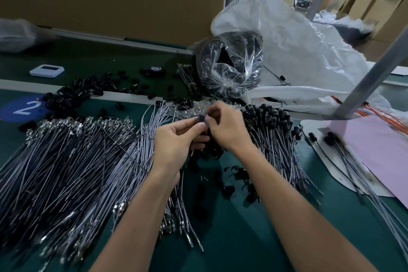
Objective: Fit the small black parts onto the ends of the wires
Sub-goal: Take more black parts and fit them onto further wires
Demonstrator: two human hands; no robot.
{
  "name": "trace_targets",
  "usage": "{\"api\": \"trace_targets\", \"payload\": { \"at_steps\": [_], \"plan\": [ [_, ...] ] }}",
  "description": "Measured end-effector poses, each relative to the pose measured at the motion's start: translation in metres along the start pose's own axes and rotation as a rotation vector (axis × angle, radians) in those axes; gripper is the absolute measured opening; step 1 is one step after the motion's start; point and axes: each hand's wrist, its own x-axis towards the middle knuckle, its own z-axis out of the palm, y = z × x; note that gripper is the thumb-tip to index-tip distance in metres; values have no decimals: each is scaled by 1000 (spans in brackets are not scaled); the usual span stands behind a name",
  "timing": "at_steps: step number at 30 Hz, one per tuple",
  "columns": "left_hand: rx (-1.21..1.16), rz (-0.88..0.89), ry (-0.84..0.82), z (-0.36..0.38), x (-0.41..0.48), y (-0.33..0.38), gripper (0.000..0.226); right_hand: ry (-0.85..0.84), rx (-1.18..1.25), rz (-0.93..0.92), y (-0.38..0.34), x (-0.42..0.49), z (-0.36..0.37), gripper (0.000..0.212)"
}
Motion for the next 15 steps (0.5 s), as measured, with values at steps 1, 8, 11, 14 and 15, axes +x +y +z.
{"api": "trace_targets", "payload": {
  "at_steps": [1, 8, 11, 14, 15],
  "plan": [
    [13, 9, -5, 1, -1, -1, 16, 71, 98, 14, 4, -8, -5, 9],
    [195, 79, -109, 8, -5, -4, 26, 168, 403, -46, 18, -53, -28, 12],
    [265, 106, -165, 10, -6, -5, 26, 141, 381, -91, 17, -58, -34, 13],
    [269, 109, -200, 10, -5, -6, 28, 117, 354, -89, 18, -61, -35, 14],
    [272, 111, -205, 11, -5, -6, 28, 121, 347, -89, 18, -61, -35, 14]
  ]
}}
